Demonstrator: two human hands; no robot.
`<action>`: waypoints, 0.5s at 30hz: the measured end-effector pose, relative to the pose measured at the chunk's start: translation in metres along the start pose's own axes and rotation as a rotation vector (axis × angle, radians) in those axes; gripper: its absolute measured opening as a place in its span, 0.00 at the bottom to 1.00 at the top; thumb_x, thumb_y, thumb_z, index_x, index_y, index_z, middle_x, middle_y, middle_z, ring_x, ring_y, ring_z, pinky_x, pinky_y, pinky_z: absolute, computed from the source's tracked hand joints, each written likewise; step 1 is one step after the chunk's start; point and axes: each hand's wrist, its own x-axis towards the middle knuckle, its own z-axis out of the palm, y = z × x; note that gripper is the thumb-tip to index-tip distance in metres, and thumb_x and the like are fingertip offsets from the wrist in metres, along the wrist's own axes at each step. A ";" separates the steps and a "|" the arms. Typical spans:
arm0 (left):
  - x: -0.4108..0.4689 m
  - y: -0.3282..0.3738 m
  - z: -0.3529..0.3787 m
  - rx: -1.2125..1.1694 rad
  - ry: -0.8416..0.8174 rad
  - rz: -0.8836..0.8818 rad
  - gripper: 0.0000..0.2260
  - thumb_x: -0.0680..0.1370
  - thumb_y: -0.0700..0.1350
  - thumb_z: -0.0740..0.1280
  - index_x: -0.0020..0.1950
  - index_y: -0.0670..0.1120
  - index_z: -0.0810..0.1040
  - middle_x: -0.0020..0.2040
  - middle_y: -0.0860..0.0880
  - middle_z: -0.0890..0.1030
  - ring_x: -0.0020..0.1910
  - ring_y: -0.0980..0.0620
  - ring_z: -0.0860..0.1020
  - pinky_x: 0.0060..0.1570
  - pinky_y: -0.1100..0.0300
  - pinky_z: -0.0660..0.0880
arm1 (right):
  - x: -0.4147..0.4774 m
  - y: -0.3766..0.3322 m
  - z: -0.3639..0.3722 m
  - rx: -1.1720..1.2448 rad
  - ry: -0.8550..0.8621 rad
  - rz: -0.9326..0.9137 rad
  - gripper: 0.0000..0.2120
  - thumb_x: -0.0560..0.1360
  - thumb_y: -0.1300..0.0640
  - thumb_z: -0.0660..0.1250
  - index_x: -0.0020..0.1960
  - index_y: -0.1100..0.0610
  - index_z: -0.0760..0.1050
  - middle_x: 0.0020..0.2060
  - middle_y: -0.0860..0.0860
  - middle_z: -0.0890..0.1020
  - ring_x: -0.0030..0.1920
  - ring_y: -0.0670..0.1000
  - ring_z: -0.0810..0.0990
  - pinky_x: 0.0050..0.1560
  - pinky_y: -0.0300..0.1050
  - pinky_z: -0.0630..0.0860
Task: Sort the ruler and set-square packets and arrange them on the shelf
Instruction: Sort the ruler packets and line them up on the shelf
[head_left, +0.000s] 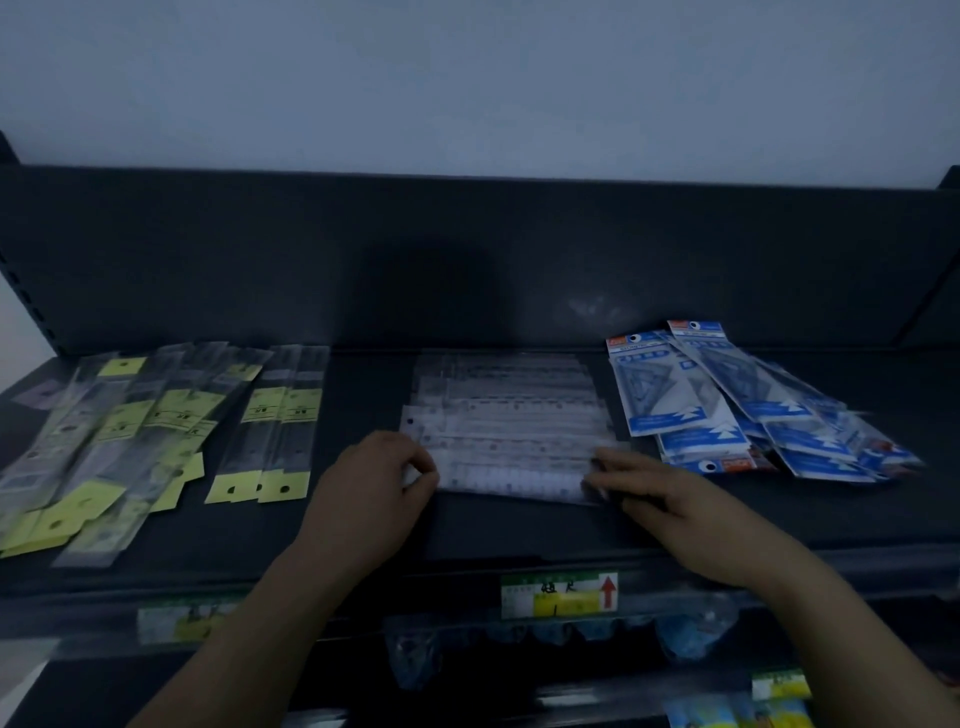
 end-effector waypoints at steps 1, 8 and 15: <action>0.000 0.001 -0.001 0.007 0.005 -0.006 0.03 0.78 0.51 0.65 0.45 0.55 0.76 0.53 0.56 0.75 0.52 0.55 0.75 0.48 0.61 0.70 | -0.001 -0.001 -0.002 0.038 0.064 0.012 0.20 0.80 0.64 0.58 0.67 0.47 0.72 0.70 0.37 0.62 0.71 0.36 0.57 0.62 0.19 0.52; 0.000 0.003 -0.014 -0.041 0.119 -0.070 0.03 0.79 0.53 0.63 0.48 0.55 0.75 0.47 0.56 0.73 0.41 0.61 0.70 0.41 0.63 0.65 | 0.014 -0.011 -0.005 0.111 0.421 0.110 0.14 0.79 0.62 0.62 0.63 0.55 0.77 0.56 0.45 0.76 0.55 0.43 0.74 0.44 0.21 0.66; -0.008 -0.015 -0.036 -0.027 0.171 -0.084 0.07 0.79 0.54 0.62 0.52 0.54 0.77 0.48 0.58 0.78 0.46 0.59 0.76 0.45 0.62 0.73 | 0.051 -0.061 0.022 -0.012 0.375 -0.028 0.14 0.78 0.57 0.63 0.63 0.54 0.76 0.62 0.48 0.77 0.63 0.46 0.73 0.58 0.33 0.63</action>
